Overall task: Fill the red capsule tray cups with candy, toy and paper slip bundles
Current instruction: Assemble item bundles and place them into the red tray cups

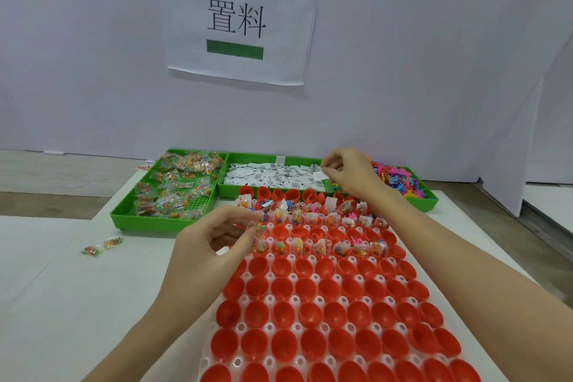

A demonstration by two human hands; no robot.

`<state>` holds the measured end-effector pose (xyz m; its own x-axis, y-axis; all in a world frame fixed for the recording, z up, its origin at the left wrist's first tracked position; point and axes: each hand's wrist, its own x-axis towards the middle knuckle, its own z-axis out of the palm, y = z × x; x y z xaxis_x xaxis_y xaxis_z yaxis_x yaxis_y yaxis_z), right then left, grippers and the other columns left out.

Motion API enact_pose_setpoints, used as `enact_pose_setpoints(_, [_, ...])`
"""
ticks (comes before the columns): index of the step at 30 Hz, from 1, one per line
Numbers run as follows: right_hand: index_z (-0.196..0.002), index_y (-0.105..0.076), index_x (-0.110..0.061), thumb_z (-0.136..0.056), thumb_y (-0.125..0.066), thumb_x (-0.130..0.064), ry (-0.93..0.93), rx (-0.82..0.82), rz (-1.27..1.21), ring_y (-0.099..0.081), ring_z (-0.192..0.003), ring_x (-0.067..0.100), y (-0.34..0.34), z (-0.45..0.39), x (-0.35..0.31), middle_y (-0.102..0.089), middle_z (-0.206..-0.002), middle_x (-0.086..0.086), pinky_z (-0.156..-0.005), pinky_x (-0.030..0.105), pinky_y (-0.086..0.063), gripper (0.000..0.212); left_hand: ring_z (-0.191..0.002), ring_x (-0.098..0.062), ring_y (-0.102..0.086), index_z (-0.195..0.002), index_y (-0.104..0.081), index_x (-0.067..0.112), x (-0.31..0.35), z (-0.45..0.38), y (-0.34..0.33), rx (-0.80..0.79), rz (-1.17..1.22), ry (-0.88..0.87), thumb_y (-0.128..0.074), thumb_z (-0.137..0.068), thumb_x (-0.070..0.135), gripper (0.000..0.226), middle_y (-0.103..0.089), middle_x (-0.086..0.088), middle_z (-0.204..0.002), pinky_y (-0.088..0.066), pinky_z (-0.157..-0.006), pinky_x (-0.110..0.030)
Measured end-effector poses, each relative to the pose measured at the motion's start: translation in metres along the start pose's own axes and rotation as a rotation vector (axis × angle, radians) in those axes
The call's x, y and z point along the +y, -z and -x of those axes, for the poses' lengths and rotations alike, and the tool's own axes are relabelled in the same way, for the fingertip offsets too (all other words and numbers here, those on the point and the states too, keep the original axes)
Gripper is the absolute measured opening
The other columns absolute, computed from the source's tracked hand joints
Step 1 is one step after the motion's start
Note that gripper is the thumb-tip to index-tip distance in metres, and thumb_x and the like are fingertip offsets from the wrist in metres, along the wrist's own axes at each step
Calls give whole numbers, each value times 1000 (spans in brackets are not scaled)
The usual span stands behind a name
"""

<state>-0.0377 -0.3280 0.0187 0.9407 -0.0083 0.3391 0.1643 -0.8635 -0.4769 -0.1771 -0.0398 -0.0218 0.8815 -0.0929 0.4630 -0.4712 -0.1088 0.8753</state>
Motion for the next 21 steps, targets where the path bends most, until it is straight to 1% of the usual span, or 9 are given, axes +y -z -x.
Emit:
enact_pose_setpoints(2, [-107, -72, -10, -96, -67, -10, -21, -23, 6, -62, -82, 12, 1, 6, 4, -68, -94, 2, -77, 21, -53, 12, -77, -18, -73, -97, -78, 26, 1, 1, -1, -8, 1, 2, -72, -89, -3, 31, -76, -1, -90, -58, -73, -24])
enact_pose_setpoints(5, [-109, -75, -7, -95, -68, -9, -37, -7, 20, -64, -90, 14, 2, 12, 6, -71, -97, 5, -87, 29, -55, 16, -76, -18, -73, -98, -78, 25, 1, 2, -2, -12, 3, 15, -73, -88, -2, 29, -76, -2, -86, -58, -72, -23])
enact_pose_setpoints(7, [-104, -77, -7, -93, -70, -10, -39, 26, 18, -65, -86, 14, 3, 13, 5, -74, -95, 6, -87, 32, -57, 13, -75, -18, -73, -98, -78, 24, 1, 1, -2, -8, -2, 20, -73, -88, -2, 28, -76, -2, -86, -58, -72, -24])
enact_pose_setpoints(8, [-101, -77, -7, -92, -72, -11, -42, 45, 16, -64, -83, 12, 3, 12, 4, -73, -92, 4, -83, 31, -57, 11, -76, -18, -73, -98, -78, 24, 0, 1, -2, -7, -5, 20, -73, -88, -3, 29, -76, -2, -87, -58, -73, -25])
enact_pose_setpoints(10, [-97, -77, -7, -91, -74, -14, -57, 82, 12, -60, -74, 7, 2, 10, 3, -68, -83, -1, -71, 24, -53, 9, -77, -18, -73, -98, -78, 25, 0, 2, -3, -12, -13, 15, -73, -89, -2, 30, -76, -1, -87, -58, -73, -25])
enact_pose_setpoints(12, [-92, -77, -8, -89, -76, -16, -85, 105, 14, -56, -68, 2, -2, 7, 1, -64, -77, -5, -66, 20, -47, 8, -77, -19, -74, -97, -78, 29, 0, 3, -3, -17, -20, 14, -73, -89, -1, 32, -76, 0, -86, -58, -72, -23])
enact_pose_setpoints(15, [-84, -77, -9, -86, -81, -20, -150, 80, -54, -63, -66, 10, -11, 5, -1, -67, -70, -3, -70, 28, -54, 12, -77, -19, -74, -96, -77, 31, -2, 4, -2, -18, -22, 21, -74, -89, 0, 32, -76, 0, -86, -59, -73, -24])
enact_pose_setpoints(17, [-81, -77, -10, -86, -81, -23, -181, 63, -83, -70, -64, 16, -15, 6, -3, -72, -66, 2, -70, 28, -58, 14, -76, -19, -75, -96, -78, 28, -2, 3, -1, -9, -8, 40, -74, -89, 0, 29, -76, 0, -88, -61, -74, -28])
enact_pose_setpoints(21, [-89, -77, -5, -90, -77, -19, -215, 92, -145, -69, -59, 12, -12, 8, -6, -74, -70, 8, -74, 32, -62, 14, -77, -19, -77, -93, -79, 23, 2, 1, 2, 19, 66, 101, -79, -86, 5, 19, -78, 0, -93, -62, -73, -27])
